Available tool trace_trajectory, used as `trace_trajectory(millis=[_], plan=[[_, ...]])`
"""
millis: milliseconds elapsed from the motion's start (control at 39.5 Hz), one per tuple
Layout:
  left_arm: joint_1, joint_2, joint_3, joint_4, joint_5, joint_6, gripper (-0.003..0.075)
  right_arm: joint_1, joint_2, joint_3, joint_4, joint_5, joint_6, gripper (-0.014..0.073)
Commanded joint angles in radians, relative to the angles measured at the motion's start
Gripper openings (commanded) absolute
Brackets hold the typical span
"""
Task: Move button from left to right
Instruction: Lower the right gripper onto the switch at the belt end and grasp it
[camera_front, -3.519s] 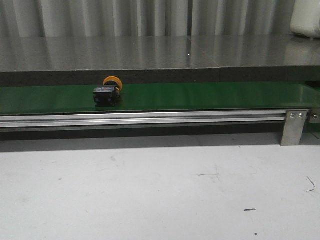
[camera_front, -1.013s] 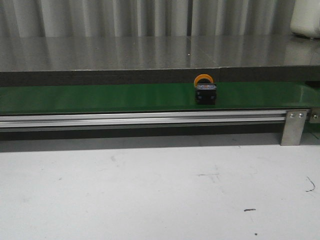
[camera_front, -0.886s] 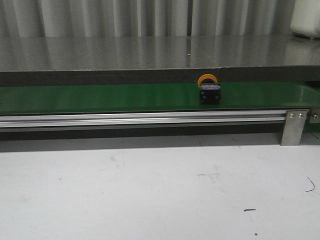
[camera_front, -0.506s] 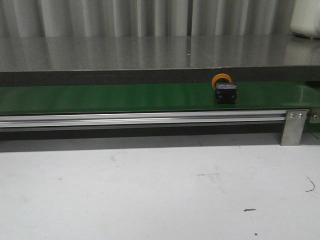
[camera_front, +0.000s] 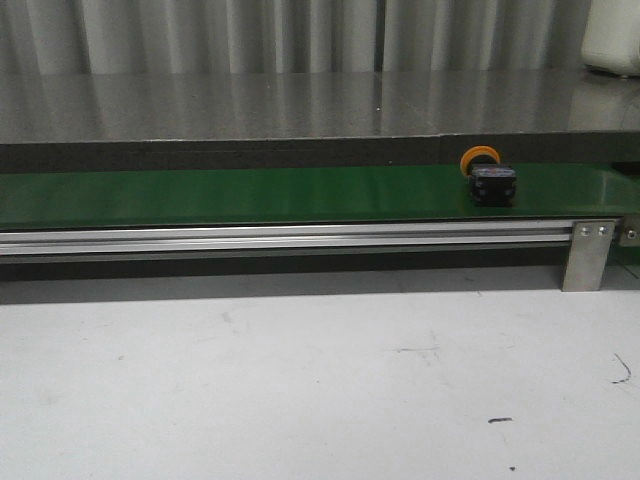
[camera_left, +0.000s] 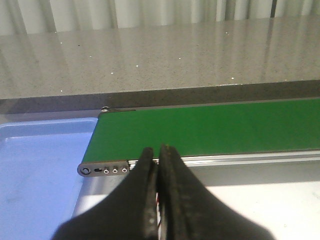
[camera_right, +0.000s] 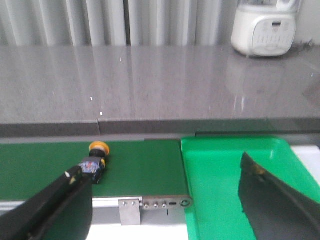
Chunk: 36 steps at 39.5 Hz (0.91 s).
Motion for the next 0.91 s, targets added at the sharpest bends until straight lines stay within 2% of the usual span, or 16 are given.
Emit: trace_trajectory(millis=[0, 253, 532, 658, 886], plan=[[-0.004, 0.011, -0.026, -0.015, -0.082, -0.005, -0.0021, -0.004, 0.130, -0.070, 0.021, -0.066, -0.003, 0.0615], [-0.004, 0.011, -0.026, -0.015, -0.082, -0.005, -0.0021, -0.004, 0.575, -0.276, 0.073, 0.026, -0.003, 0.0615], [-0.004, 0.011, -0.026, -0.015, -0.082, -0.005, -0.0021, -0.004, 1.074, -0.634, 0.112, 0.226, -0.004, 0.0615], [-0.004, 0.011, -0.026, -0.015, -0.082, -0.005, -0.0021, -0.004, 1.237, -0.785, 0.131, 0.312, -0.004, 0.0615], [-0.004, 0.011, -0.026, -0.015, -0.082, -0.005, -0.0021, -0.004, 1.416, -0.958, 0.181, 0.422, -0.020, 0.0615]])
